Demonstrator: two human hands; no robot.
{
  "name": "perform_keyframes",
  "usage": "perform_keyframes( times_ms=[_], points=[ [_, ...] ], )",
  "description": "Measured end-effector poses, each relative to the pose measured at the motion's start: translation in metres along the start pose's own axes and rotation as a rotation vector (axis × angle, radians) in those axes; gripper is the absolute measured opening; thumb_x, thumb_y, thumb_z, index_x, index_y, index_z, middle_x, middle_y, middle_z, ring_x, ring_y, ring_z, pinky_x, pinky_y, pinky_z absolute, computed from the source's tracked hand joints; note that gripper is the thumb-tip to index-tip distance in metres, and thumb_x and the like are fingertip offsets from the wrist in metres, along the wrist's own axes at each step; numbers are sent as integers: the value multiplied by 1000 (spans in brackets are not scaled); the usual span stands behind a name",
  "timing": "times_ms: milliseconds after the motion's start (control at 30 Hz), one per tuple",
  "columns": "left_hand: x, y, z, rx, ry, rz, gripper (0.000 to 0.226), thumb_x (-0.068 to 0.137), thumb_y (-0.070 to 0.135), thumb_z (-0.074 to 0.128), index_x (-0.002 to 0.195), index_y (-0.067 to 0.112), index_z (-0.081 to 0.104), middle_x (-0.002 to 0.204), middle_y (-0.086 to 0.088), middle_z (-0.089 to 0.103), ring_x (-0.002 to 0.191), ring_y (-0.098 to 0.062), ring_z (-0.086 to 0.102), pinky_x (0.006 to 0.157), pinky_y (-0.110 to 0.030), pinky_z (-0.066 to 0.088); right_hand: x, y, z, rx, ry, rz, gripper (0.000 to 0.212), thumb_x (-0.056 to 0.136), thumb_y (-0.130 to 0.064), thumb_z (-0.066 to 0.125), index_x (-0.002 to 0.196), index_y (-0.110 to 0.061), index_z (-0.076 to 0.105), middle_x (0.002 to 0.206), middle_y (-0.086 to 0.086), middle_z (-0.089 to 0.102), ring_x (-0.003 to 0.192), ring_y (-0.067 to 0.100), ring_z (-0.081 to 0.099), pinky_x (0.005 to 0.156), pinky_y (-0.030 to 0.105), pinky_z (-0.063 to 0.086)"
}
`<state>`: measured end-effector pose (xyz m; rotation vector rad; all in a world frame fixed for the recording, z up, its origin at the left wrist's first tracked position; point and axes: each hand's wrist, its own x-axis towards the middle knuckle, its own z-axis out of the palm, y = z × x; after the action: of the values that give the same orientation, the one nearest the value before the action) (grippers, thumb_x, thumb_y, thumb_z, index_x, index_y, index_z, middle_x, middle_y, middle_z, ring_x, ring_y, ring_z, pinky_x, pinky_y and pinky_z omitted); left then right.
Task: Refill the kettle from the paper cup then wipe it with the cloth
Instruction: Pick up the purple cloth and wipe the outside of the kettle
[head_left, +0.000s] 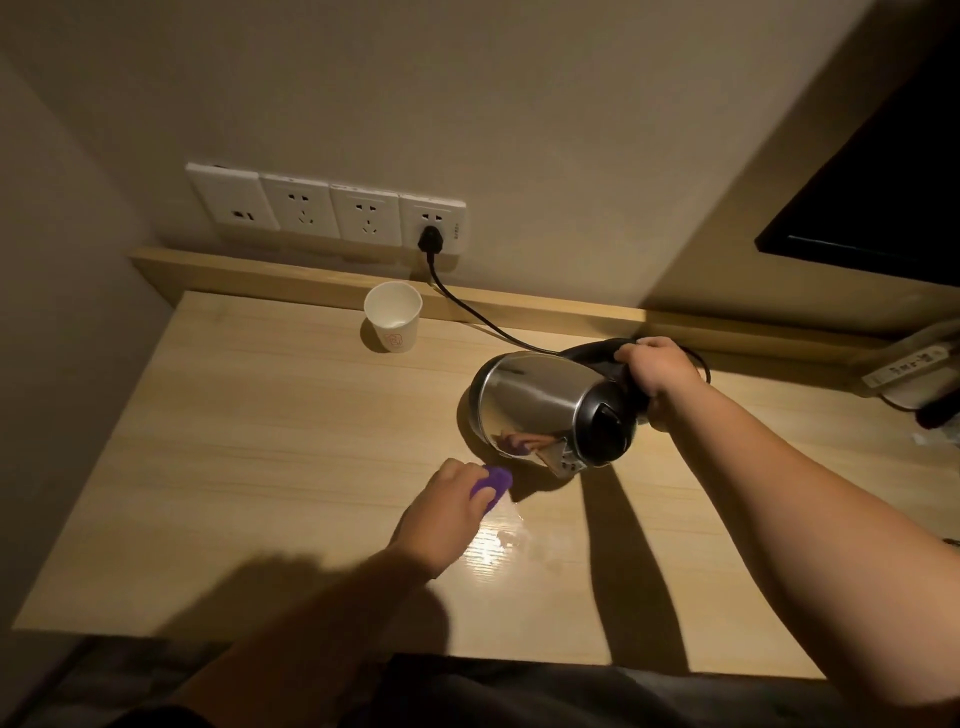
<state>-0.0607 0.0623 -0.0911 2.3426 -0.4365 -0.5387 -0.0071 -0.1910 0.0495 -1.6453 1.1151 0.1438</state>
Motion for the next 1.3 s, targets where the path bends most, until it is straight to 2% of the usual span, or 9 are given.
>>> perform_keyframes(
  times_ms=[200, 533, 633, 767, 833, 900, 1000, 1100, 1300],
  points=[
    [14, -25, -54, -69, 210, -180, 31, 101, 33, 44, 127, 21, 52, 121, 0, 53, 98, -13, 53, 83, -26, 39, -8, -12, -5, -159, -189, 111, 15, 98, -12, 45, 92, -6, 57, 85, 20, 64, 77, 31, 63, 76, 44, 56],
    [31, -16, -83, -182, 263, -174, 23, 100, 37, 44, 114, 23, 55, 110, 1, 54, 90, -13, 56, 74, -29, 43, -2, 15, -9, 117, -203, 262, 39, 101, -46, 43, 110, -12, 61, 101, 15, 74, 83, 28, 73, 48, 33, 57],
    [36, -15, -87, -205, 274, -170, 21, 100, 37, 44, 111, 23, 56, 108, 1, 55, 89, -13, 56, 73, -30, 44, -9, 28, -21, 94, -197, 282, 46, 98, -54, 48, 106, -10, 61, 85, 13, 71, 71, 27, 70, 54, 36, 59],
    [43, -9, -90, -228, 267, -180, 22, 100, 38, 44, 114, 24, 54, 109, 2, 56, 90, -13, 56, 72, -29, 45, -13, 43, -40, -708, -47, -214, 63, 95, -67, 33, 105, -11, 61, 104, 16, 67, 91, 31, 64, 87, 48, 53],
    [48, -3, -88, -227, 248, -184, 25, 99, 38, 45, 117, 23, 54, 110, 2, 56, 92, -14, 56, 73, -29, 46, -18, 45, -38, -835, -73, -504, 60, 95, -65, 37, 125, -17, 56, 126, 12, 58, 110, 29, 57, 94, 45, 47],
    [51, 4, -86, -233, 237, -178, 23, 99, 38, 46, 117, 25, 53, 109, 3, 57, 92, -14, 57, 73, -30, 47, -23, 48, -30, -857, -212, -686, 56, 95, -59, 47, 137, -22, 48, 129, 5, 54, 114, 23, 54, 93, 40, 46],
    [54, 15, -82, -256, 229, -142, 21, 99, 38, 47, 115, 26, 53, 108, 3, 58, 90, -12, 57, 73, -30, 49, -23, 61, -20, -902, -179, -738, 53, 90, -63, 50, 123, -21, 51, 109, 0, 64, 91, 18, 61, 75, 38, 53],
    [54, 25, -79, -272, 221, -117, 18, 99, 37, 47, 114, 28, 52, 108, 5, 58, 90, -10, 56, 73, -28, 47, -19, 76, -13, -743, -69, -704, 48, 86, -63, 56, 104, -18, 55, 81, 2, 64, 70, 17, 60, 63, 44, 54],
    [54, 43, -72, -301, 236, -91, 22, 99, 37, 48, 119, 28, 51, 113, 5, 56, 92, -10, 56, 69, -24, 45, -9, 84, -11, -212, 42, -496, 42, 84, -60, 60, 85, -18, 58, 79, 9, 65, 73, 27, 64, 69, 51, 56]
  ],
)
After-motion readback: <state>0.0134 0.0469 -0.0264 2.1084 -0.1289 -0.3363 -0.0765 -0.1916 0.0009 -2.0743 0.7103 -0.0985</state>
